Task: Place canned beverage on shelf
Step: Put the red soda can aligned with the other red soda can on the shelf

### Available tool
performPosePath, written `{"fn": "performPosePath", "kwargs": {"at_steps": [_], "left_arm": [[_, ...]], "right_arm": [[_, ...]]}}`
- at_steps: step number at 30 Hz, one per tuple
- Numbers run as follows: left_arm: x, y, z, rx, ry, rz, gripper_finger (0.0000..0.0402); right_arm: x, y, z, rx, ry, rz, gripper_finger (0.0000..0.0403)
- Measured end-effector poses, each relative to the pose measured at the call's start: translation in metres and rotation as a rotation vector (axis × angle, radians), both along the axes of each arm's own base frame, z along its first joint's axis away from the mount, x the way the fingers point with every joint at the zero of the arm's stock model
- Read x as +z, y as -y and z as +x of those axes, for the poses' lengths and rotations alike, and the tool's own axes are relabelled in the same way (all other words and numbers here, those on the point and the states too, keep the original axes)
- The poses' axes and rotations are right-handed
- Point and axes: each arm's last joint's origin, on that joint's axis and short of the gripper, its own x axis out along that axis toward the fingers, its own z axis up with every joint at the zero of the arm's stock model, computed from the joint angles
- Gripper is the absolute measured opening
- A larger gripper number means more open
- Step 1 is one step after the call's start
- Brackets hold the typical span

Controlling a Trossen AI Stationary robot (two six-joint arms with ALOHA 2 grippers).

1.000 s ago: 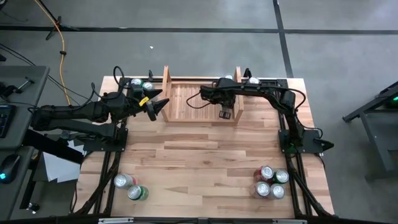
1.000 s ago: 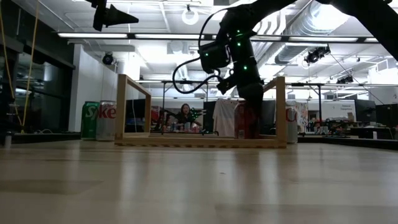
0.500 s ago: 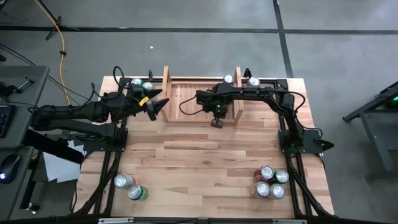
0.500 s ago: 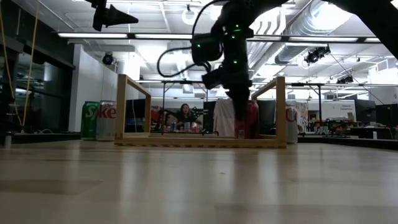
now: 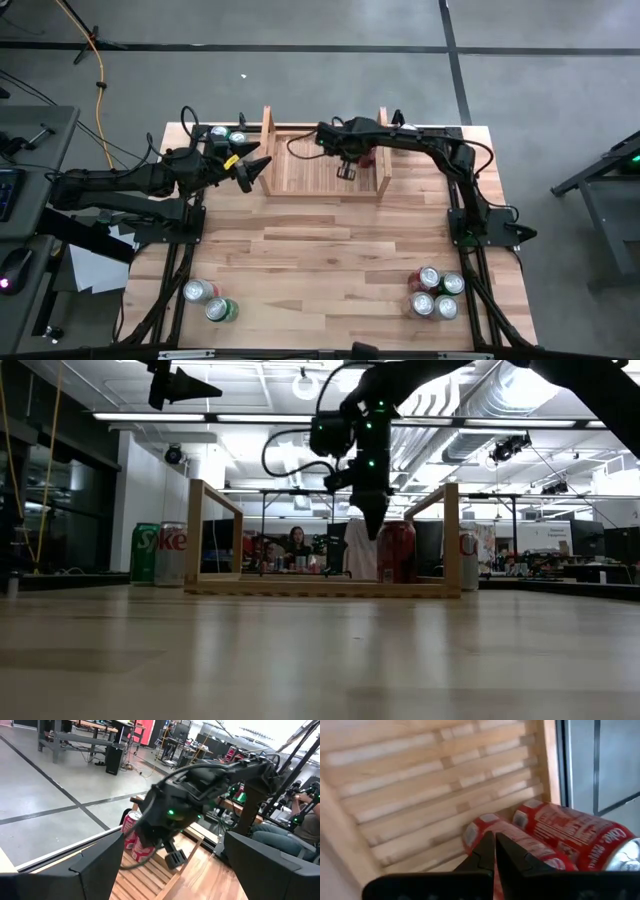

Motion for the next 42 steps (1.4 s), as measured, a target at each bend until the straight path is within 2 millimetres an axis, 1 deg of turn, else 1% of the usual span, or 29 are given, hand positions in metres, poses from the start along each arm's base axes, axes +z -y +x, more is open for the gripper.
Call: {"fn": "performPosePath", "kwargs": {"at_steps": [5, 14, 16, 17, 19, 21, 23, 25, 26, 28, 30, 32, 36, 39, 42], "left_arm": [[0.0, 0.0, 0.0, 0.006, 0.0, 0.001, 0.0335], [0.0, 0.0, 0.0, 0.008, -0.001, 0.001, 0.0335], [0.0, 0.0, 0.0, 0.008, -0.001, 0.001, 0.0335], [0.0, 0.0, 0.0, 0.008, -0.001, 0.001, 0.0335], [0.0, 0.0, 0.0, 0.008, 0.0, 0.0, 0.0335], [0.0, 0.0, 0.0, 0.002, -0.004, 0.005, 0.0335], [0.001, 0.001, -0.002, -0.02, -0.011, 0.023, 0.0335], [0.003, 0.001, -0.003, -0.041, -0.003, 0.035, 0.0335], [0.004, 0.002, -0.005, -0.052, 0.001, 0.036, 0.0335], [0.005, 0.002, -0.007, -0.075, 0.013, 0.038, 0.0335], [0.007, 0.003, -0.01, -0.093, 0.022, 0.048, 0.0335], [0.009, 0.004, -0.013, -0.107, 0.026, 0.063, 0.0335], [0.01, 0.005, -0.014, -0.147, 0.038, 0.068, 0.0335], [0.014, 0.006, -0.013, -0.198, 0.08, 0.067, 0.0335], [0.02, 0.007, -0.012, -0.244, 0.137, 0.092, 0.0335]], "right_arm": [[0.0, 0.009, -0.005, 0.0, -0.014, 0.001, 0.0], [0.0, 0.006, -0.003, 0.029, -0.027, 0.004, 0.0], [0.003, 0.003, 0.0, 0.038, -0.009, 0.01, 0.0], [0.007, 0.001, 0.002, 0.045, 0.012, 0.015, 0.0], [0.021, -0.005, 0.005, 0.067, 0.075, 0.04, 0.0], [0.044, -0.013, 0.005, 0.099, 0.175, 0.049, 0.0], [0.074, -0.023, 0.0, 0.131, 0.302, 0.032, 0.0], [0.1, -0.032, -0.01, 0.147, 0.421, 0.032, 0.0], [0.11, -0.036, -0.018, 0.15, 0.47, 0.047, 0.0], [0.124, -0.043, -0.035, 0.141, 0.557, 0.071, 0.0], [0.135, -0.052, -0.057, 0.119, 0.647, 0.077, 0.0], [0.138, -0.064, -0.08, 0.086, 0.746, 0.091, 0.0], [0.13, -0.098, -0.121, 0.057, 0.975, 0.209, 0.0], [0.133, -0.123, -0.145, 0.09, 1.193, 0.27, 0.0], [0.135, -0.138, -0.163, 0.122, 1.378, 0.298, 0.0]]}}
